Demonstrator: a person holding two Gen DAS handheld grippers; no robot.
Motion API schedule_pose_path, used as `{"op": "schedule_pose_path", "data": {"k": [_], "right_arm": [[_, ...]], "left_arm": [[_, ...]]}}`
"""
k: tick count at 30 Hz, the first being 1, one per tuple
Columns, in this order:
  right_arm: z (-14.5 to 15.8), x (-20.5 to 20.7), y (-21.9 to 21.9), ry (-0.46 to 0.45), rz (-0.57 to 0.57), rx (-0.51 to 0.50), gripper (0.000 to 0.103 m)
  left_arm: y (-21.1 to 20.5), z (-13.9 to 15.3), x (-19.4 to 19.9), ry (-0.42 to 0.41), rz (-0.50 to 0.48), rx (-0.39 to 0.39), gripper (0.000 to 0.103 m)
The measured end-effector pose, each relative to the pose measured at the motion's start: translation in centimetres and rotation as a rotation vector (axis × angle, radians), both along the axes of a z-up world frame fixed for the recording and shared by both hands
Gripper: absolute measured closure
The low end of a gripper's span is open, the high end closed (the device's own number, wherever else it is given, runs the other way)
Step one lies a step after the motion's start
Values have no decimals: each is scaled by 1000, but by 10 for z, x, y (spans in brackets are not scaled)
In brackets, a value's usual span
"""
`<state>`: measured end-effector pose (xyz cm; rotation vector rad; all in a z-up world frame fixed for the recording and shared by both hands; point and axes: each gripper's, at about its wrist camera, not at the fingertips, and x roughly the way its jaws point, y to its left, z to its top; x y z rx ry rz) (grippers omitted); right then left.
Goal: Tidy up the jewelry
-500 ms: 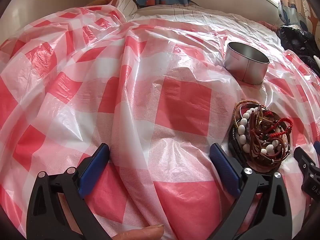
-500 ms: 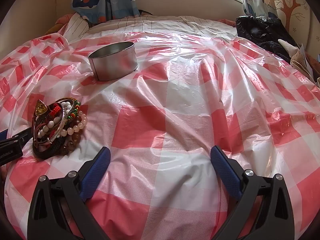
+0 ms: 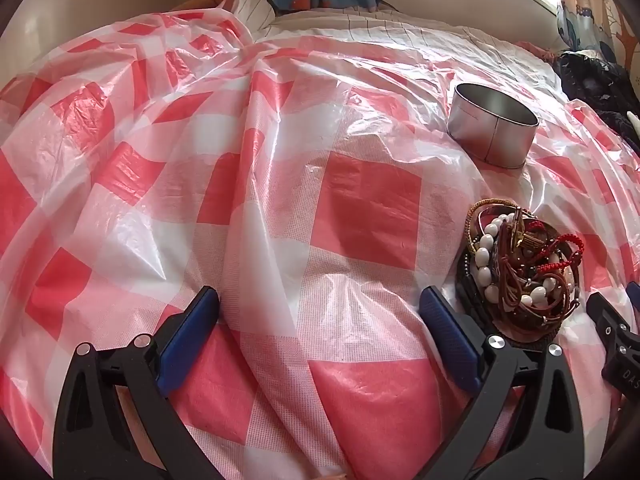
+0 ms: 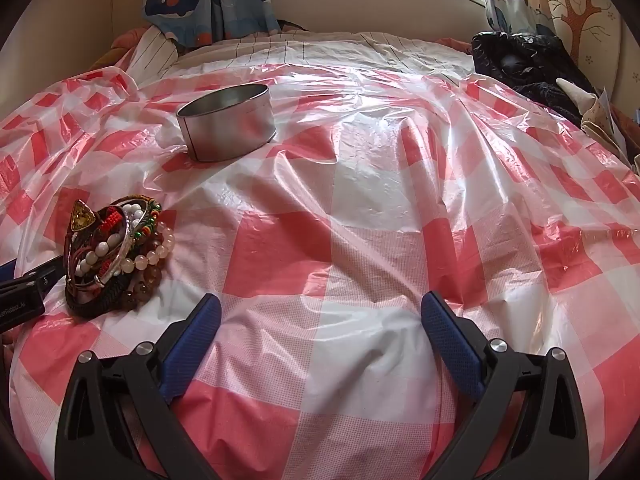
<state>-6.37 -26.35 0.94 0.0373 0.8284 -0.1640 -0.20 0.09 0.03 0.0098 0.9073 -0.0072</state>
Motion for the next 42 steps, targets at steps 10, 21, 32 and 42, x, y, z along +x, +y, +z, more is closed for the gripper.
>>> {"op": "schedule_pose_path", "data": {"k": [10, 21, 32, 42], "right_arm": [[0, 0, 0, 0, 0, 1, 7], [0, 0, 0, 0, 0, 1, 7], [0, 3, 1, 15, 1, 2, 7], [-1, 2, 4, 10, -4, -15, 7]], "left_arm": [[-4, 2, -9, -16, 5, 18, 7], [-2, 5, -12, -21, -1, 8, 7], [3, 6, -27, -34, -33, -24, 7], [-1, 6, -29, -42, -31, -2, 7]]}}
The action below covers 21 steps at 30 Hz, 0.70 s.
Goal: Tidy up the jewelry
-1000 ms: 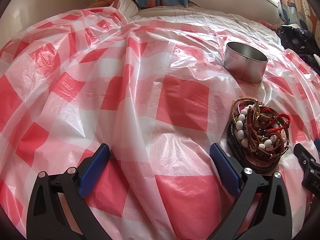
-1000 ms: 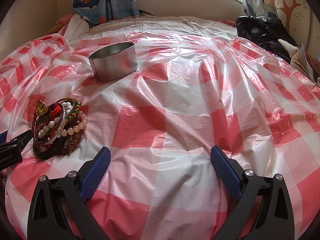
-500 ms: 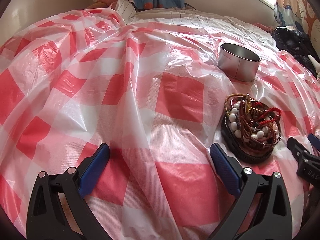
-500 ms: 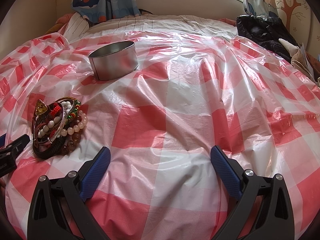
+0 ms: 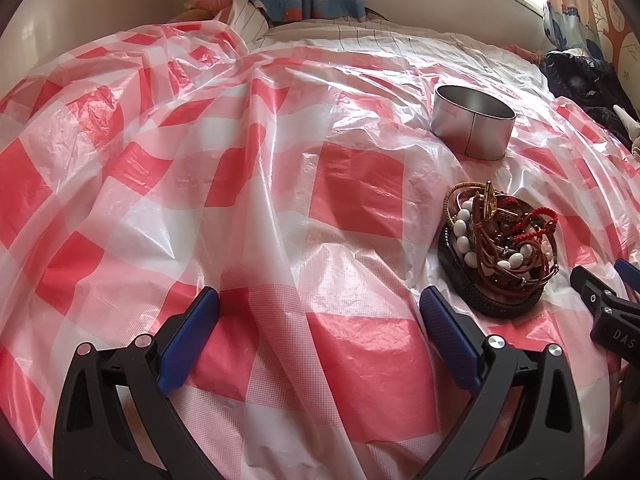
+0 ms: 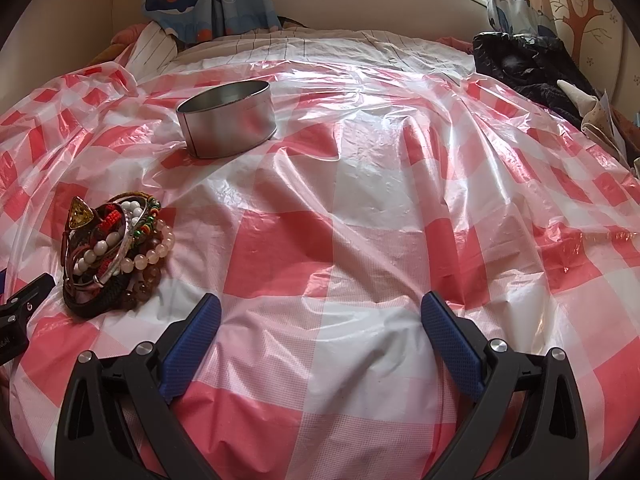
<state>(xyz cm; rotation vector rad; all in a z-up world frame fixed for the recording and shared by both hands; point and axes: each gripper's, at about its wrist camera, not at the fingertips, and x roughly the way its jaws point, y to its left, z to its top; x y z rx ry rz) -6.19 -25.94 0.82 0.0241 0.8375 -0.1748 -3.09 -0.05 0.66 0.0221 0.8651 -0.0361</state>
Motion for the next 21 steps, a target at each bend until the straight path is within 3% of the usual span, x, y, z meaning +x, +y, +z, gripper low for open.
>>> {"op": "schedule_pose_path", "data": {"k": [21], "right_arm": [[1, 1, -1, 2, 1, 0, 7]], "left_arm": [[-1, 0, 1, 0, 1, 8, 7]]}}
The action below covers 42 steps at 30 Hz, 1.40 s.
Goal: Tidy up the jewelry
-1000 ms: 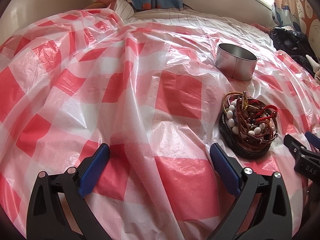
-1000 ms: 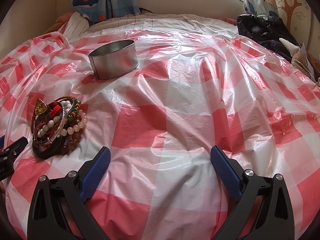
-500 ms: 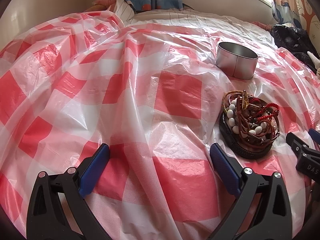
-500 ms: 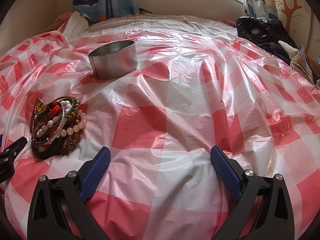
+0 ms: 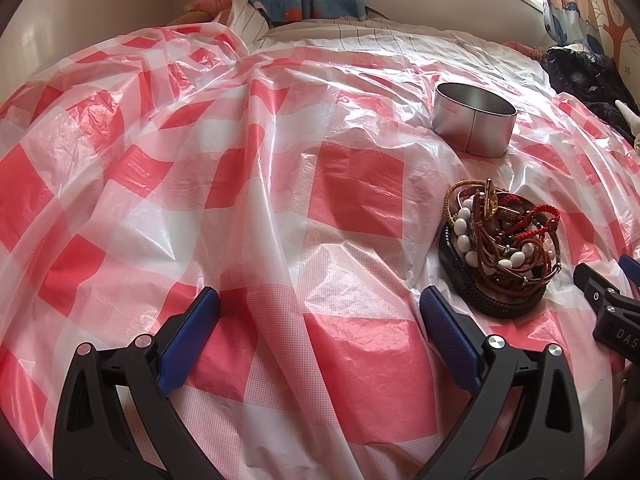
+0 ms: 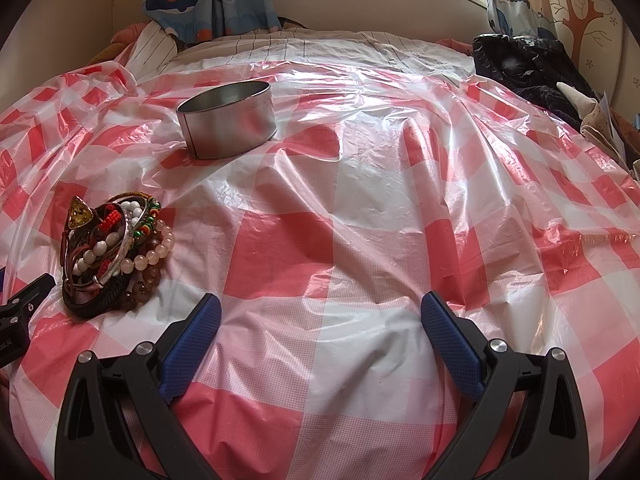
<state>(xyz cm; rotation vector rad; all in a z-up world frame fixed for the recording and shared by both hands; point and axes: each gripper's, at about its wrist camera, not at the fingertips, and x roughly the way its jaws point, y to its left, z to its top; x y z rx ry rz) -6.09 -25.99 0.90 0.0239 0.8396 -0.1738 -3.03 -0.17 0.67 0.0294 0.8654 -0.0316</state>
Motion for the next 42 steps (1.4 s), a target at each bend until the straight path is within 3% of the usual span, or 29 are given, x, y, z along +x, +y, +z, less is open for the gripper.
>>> {"op": "schedule_pose_path", "data": {"k": [3, 8, 12, 17, 18, 24, 27, 32, 34, 42], "right_arm": [[0, 0, 0, 0, 0, 0, 7], [0, 0, 0, 0, 0, 0, 7], [0, 0, 1, 0, 1, 1, 7], [0, 0, 1, 0, 1, 0, 7], [0, 0, 1, 0, 1, 0, 7], [1, 0, 0, 0, 1, 0, 7], [1, 1, 1, 0, 2, 1, 7], [1, 1, 1, 0, 0, 0, 7], [1, 1, 1, 0, 0, 0, 7], [1, 1, 2, 0, 0, -1, 7]], "left_arm": [[2, 5, 0, -16, -12, -19, 7], [-5, 25, -8, -122, -111, -63, 7], [-14, 27, -7, -140, -173, -59, 8], [-28, 32, -2, -171, -203, -49, 18], [-31, 32, -3, -170, -213, -51, 25], [-48, 29, 5, -152, -251, -52, 36], [-53, 27, 8, -138, -280, -54, 47], [-54, 23, 10, -125, -275, -51, 47], [-54, 23, 11, -117, -286, -61, 73], [-55, 20, 14, -103, -294, -68, 77]]}}
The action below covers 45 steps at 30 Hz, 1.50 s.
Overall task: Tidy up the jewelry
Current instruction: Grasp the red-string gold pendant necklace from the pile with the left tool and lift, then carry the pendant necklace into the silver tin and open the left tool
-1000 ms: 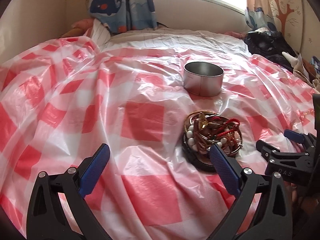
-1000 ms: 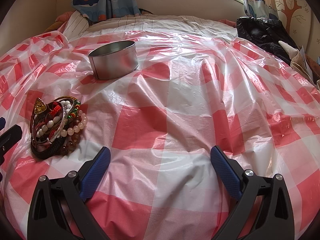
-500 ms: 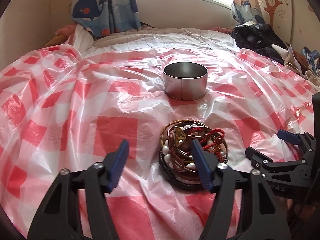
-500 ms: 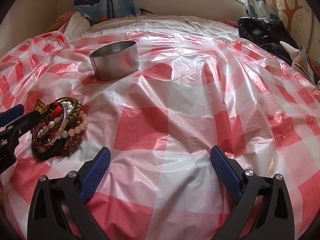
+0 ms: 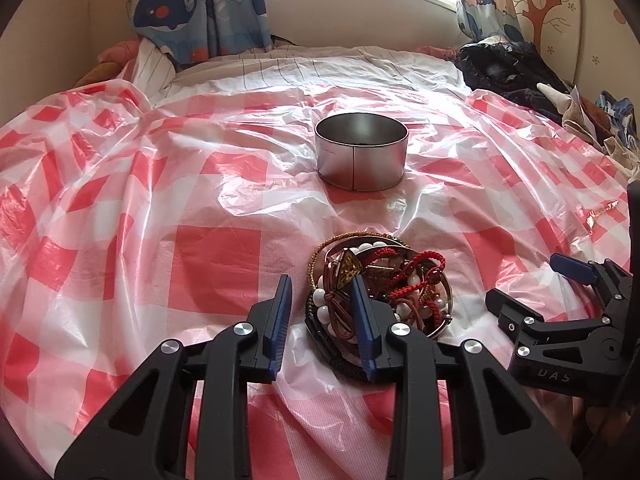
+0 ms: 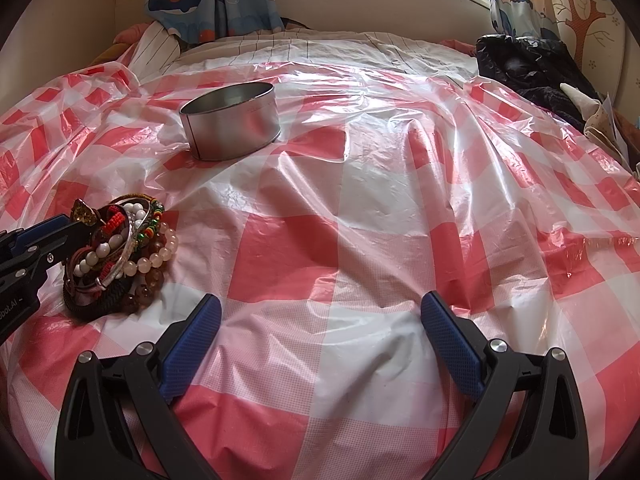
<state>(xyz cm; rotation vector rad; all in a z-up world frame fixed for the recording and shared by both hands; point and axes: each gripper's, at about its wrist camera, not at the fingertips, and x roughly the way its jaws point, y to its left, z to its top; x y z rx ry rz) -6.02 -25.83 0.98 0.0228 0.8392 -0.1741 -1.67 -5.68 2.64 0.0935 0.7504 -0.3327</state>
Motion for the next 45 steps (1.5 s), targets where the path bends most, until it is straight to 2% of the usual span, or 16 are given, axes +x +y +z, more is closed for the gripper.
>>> {"op": "schedule_pose_path", "data": {"k": [1, 4, 6, 11, 15, 18, 22, 28, 29, 34, 39, 45], "right_arm": [[0, 0, -1, 0, 0, 1, 7], [0, 0, -1, 0, 0, 0, 7], [0, 0, 0, 0, 0, 0, 7], [0, 0, -1, -2, 2, 2, 7], [6, -6, 4, -46, 16, 1, 7], [21, -14, 16, -129, 94, 28, 7], [37, -15, 47, -174, 236, 32, 7], [45, -4, 80, -168, 393, 20, 9], [45, -2, 82, -166, 409, 32, 12], [43, 16, 85, -125, 441, 93, 40], [34, 23, 82, -84, 471, 152, 86], [36, 18, 67, -95, 478, 240, 99]], "left_arm": [[-1, 0, 0, -1, -5, 0, 85], [-3, 5, -3, -24, -19, 8, 98], [-3, 11, -7, -39, -29, -6, 99], [24, 43, -15, -52, -56, -220, 99], [53, 60, -19, -79, -9, -297, 99], [70, 60, -18, -79, 43, -306, 99], [74, 57, -15, -72, 67, -299, 99], [72, 57, -13, -72, 68, -290, 99], [72, 56, -12, -67, 71, -292, 99], [72, 54, -10, -61, 75, -299, 99], [72, 55, -8, -58, 76, -294, 99], [71, 55, -6, -55, 77, -294, 99]]}}
